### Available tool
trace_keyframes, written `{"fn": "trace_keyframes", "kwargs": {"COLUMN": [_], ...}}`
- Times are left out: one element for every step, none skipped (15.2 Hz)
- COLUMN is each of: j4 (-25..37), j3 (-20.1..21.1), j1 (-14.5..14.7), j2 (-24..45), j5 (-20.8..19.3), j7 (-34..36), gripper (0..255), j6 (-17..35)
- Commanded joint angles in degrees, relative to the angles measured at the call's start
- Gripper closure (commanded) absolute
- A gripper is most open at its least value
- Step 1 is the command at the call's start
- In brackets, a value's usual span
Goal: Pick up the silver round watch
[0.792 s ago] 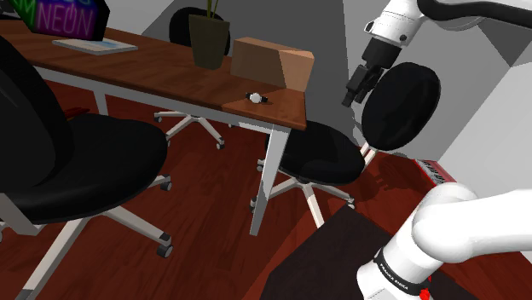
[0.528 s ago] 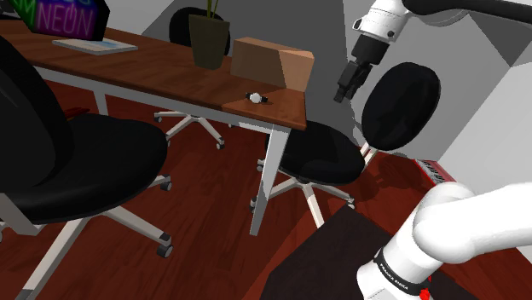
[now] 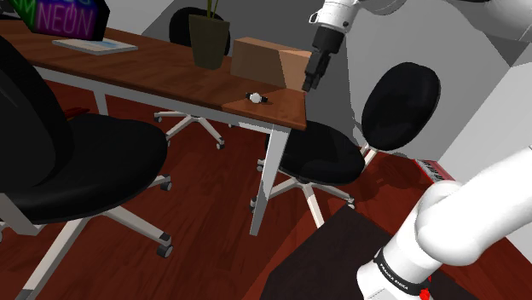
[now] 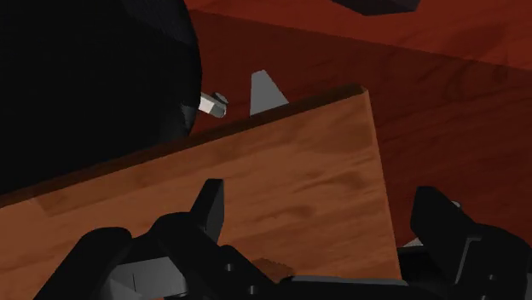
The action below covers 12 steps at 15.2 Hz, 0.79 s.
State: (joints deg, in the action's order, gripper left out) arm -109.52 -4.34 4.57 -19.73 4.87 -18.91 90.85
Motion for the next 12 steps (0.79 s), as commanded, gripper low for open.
{"fn": "trace_keyframes", "kwargs": {"j4": [5.2,7.9,10.7,13.6,16.7,19.9,23.2,26.8,30.5,34.5,38.3,36.9], "j3": [-0.6,-0.6,-0.7,-0.6,-0.5,-0.4,-0.2,0.0,0.3,0.6,0.9,0.9], "j1": [0.8,1.1,1.5,1.8,2.1,2.3,2.5,2.7,2.8,2.9,3.0,3.1], "j2": [5.5,8.1,10.8,13.5,16.2,19.0,21.8,24.6,27.6,30.6,33.4,33.0], "j5": [0.9,1.4,2.0,2.5,3.0,3.6,4.1,4.6,5.0,5.5,5.8,5.8], "j7": [-3.2,-4.4,-5.7,-6.8,-8.0,-9.1,-10.1,-11.1,-12.0,-12.9,-13.5,-13.7], "gripper": [0,0,0,0,0,0,0,0,0,0,0,0], "j6": [-1.0,-1.7,-2.5,-3.3,-4.3,-5.3,-6.5,-7.8,-9.2,-10.8,-12.2,-11.3]}}
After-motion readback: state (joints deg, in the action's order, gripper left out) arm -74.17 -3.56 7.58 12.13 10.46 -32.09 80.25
